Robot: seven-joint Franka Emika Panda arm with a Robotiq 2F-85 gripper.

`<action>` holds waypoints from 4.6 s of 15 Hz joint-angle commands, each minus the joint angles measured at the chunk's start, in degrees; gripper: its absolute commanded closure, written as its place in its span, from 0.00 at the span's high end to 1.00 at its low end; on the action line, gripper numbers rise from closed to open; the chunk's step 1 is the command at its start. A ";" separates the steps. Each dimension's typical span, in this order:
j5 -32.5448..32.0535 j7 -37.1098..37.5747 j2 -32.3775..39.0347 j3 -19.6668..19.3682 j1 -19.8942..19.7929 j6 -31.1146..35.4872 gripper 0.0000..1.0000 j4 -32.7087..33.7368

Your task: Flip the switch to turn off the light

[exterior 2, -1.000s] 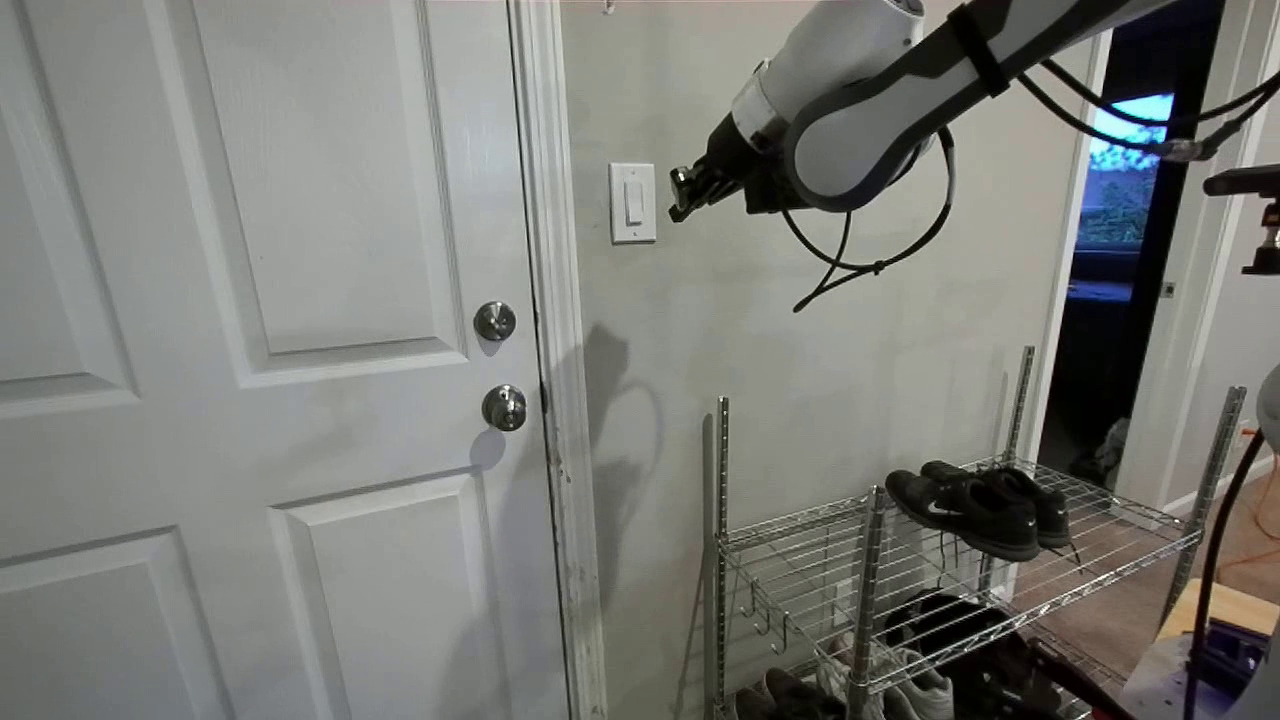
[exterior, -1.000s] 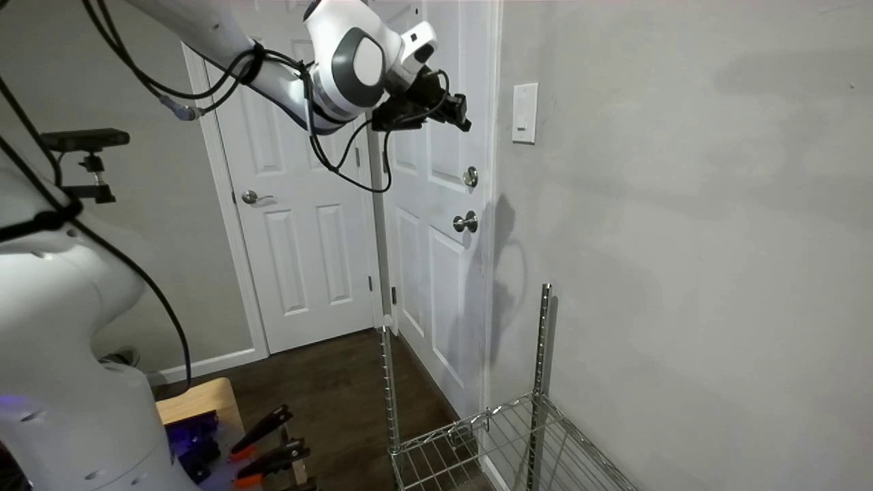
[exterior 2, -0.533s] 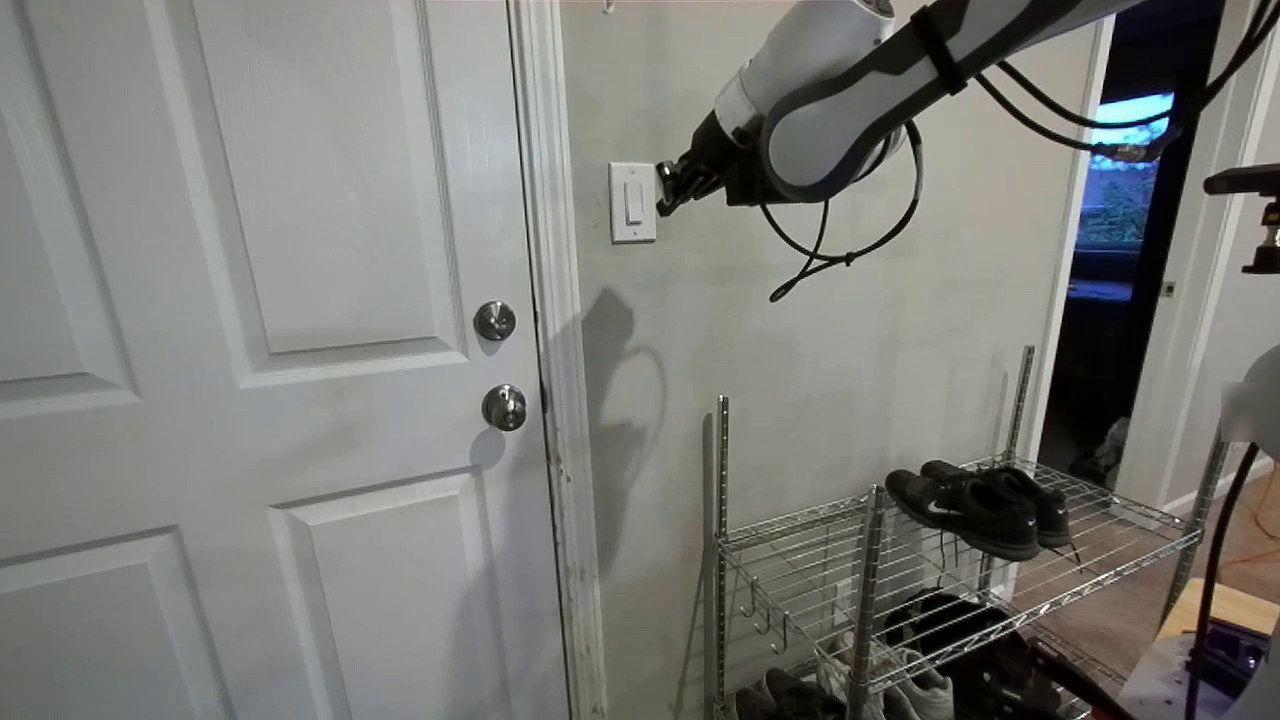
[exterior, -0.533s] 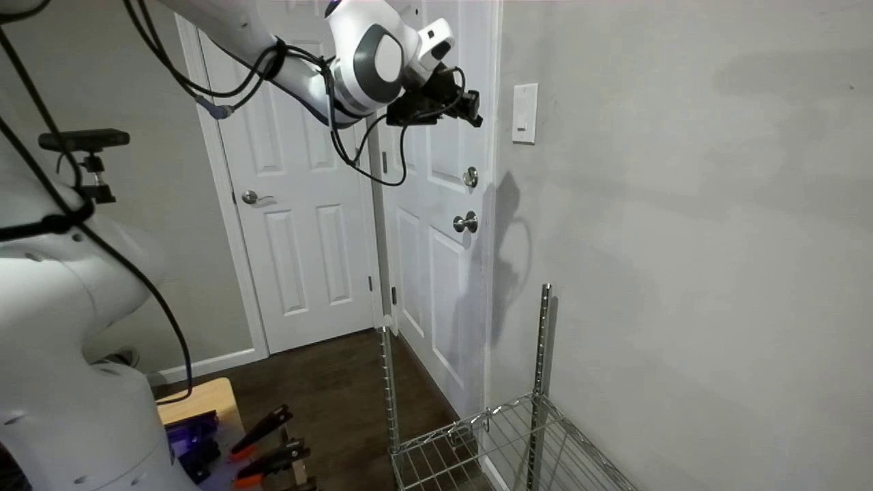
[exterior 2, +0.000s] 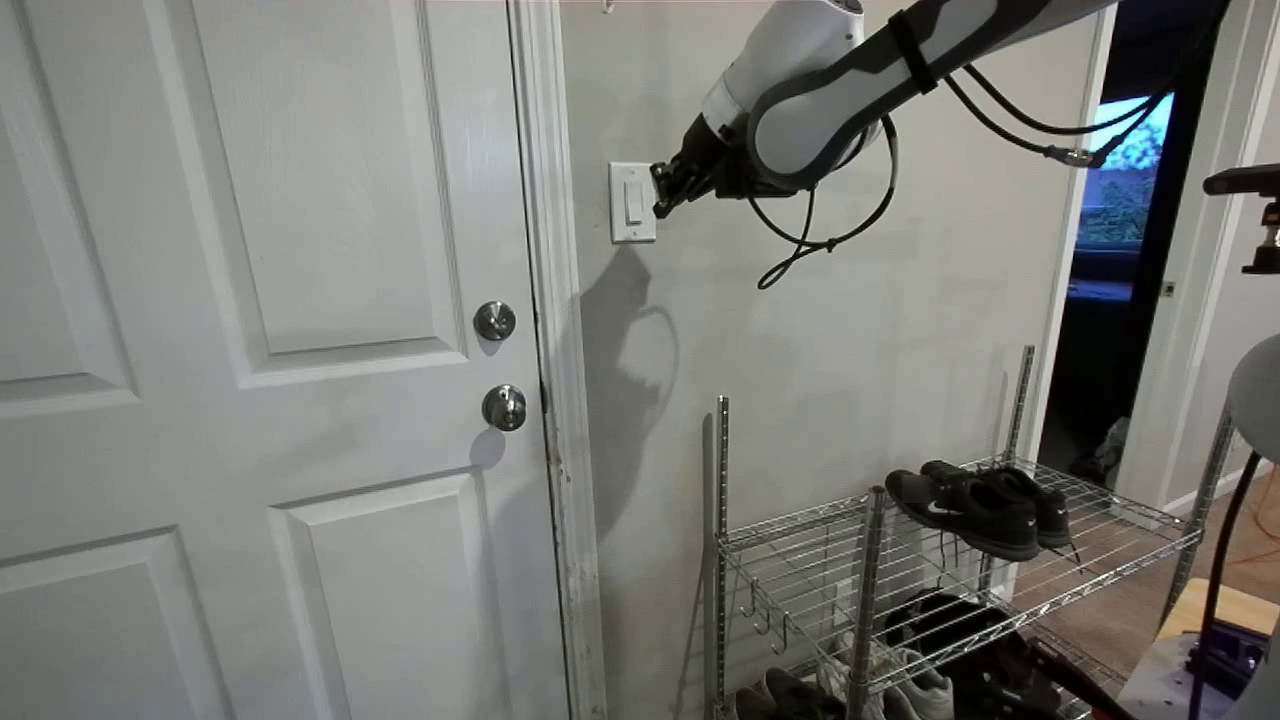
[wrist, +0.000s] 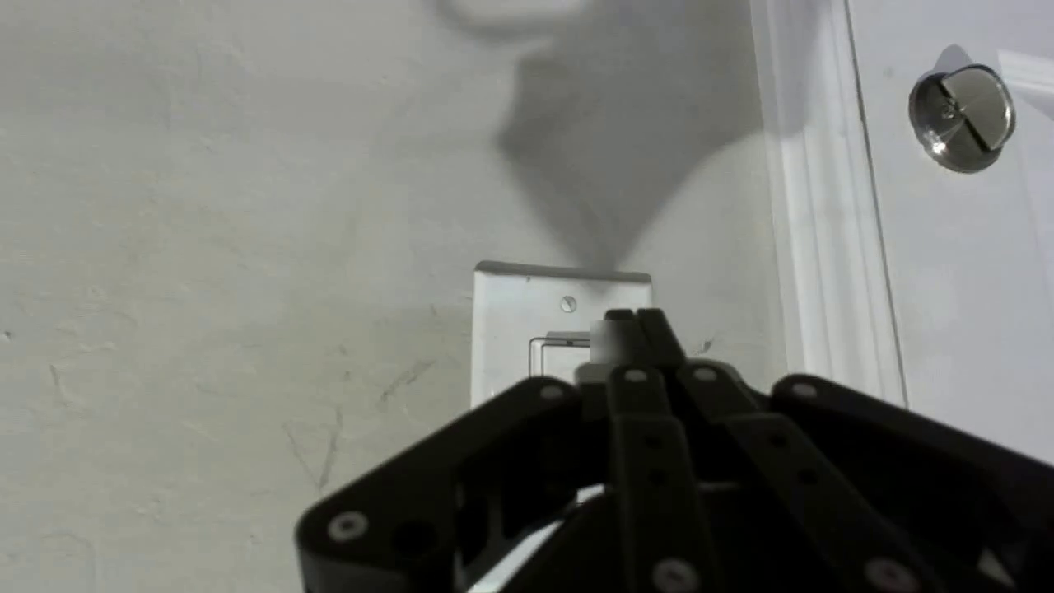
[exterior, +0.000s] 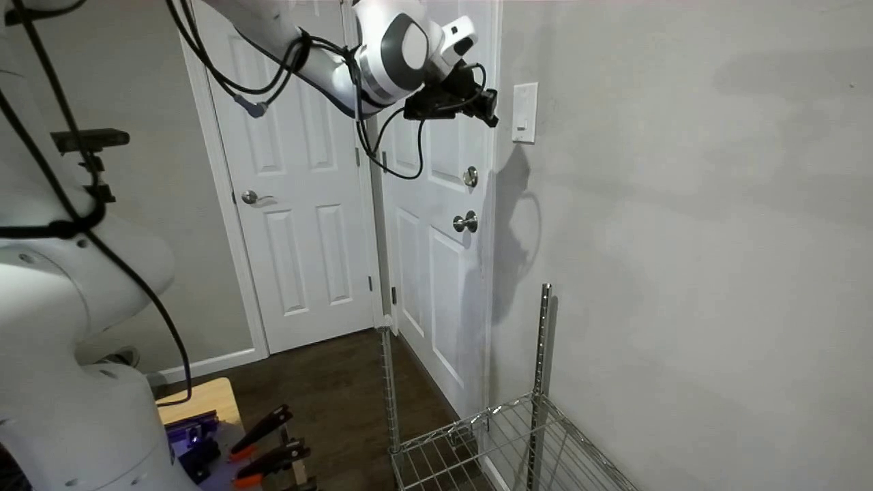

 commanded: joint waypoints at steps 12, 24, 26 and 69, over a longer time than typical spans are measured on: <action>-31.93 22.60 21.16 -2.39 10.90 -16.58 0.02 20.34; -19.88 27.49 17.24 -23.29 27.44 -12.41 0.01 18.77; -18.63 28.75 14.35 -16.67 21.29 -8.59 0.02 11.54; -19.46 32.66 3.14 -22.00 19.95 1.61 0.02 0.98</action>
